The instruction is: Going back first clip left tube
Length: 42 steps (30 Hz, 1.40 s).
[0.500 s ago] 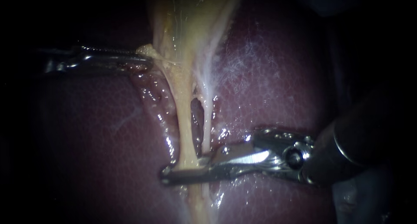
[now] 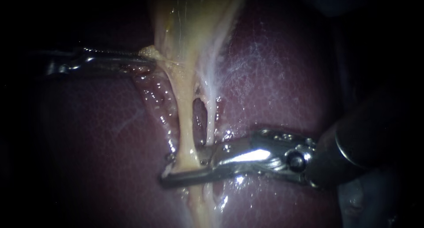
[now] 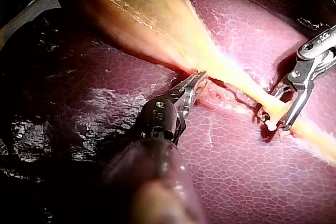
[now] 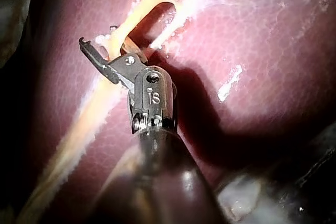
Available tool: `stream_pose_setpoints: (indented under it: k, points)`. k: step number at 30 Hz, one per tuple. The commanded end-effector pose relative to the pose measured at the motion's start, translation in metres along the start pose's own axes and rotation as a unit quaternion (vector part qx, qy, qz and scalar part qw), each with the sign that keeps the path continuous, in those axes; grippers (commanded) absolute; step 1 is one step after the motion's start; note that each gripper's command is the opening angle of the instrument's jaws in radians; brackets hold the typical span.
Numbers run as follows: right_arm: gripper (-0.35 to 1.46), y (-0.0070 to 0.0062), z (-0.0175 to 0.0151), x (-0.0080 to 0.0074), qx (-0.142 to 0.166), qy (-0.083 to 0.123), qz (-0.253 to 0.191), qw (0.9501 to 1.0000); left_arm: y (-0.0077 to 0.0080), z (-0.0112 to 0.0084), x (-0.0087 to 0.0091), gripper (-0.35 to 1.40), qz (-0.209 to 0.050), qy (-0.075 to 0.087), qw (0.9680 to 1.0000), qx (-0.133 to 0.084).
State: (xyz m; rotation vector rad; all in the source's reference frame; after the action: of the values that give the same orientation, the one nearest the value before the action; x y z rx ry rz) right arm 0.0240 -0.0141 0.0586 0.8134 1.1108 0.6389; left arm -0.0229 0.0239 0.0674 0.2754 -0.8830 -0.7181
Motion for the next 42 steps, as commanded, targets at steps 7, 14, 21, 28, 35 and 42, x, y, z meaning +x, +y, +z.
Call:
stream_pose_setpoints:
  k: [7,14,21,28,35,42]
  points:
    - [0.50,0.0009,-0.0021,-0.0007,-0.026,0.003,-0.146,0.9889,0.0000,-0.0001,0.0002,-0.35,-0.002,0.000,1.0000,0.000]
    - [0.50,0.0004,-0.0055,-0.0004,-0.037,-0.024,-0.241,0.9695,0.0000,-0.0002,0.0003,-0.35,-0.002,0.000,1.0000,0.000]
    - [0.50,0.0000,-0.0104,0.0014,-0.052,-0.031,-0.280,0.9582,0.0001,-0.0002,0.0004,-0.35,-0.004,0.000,1.0000,0.000]
    - [0.50,0.0002,-0.0142,0.0027,-0.070,-0.034,-0.292,0.9533,0.0001,-0.0002,0.0004,-0.35,-0.004,0.000,1.0000,0.000]
    - [0.50,0.0005,-0.0160,0.0029,-0.069,-0.035,-0.291,0.9536,0.0001,0.0000,0.0004,-0.35,-0.004,0.000,1.0000,0.000]
    - [0.50,0.0006,-0.0166,0.0028,-0.065,-0.035,-0.291,0.9539,0.0003,0.0017,0.0009,-0.35,-0.003,0.000,1.0000,0.000]
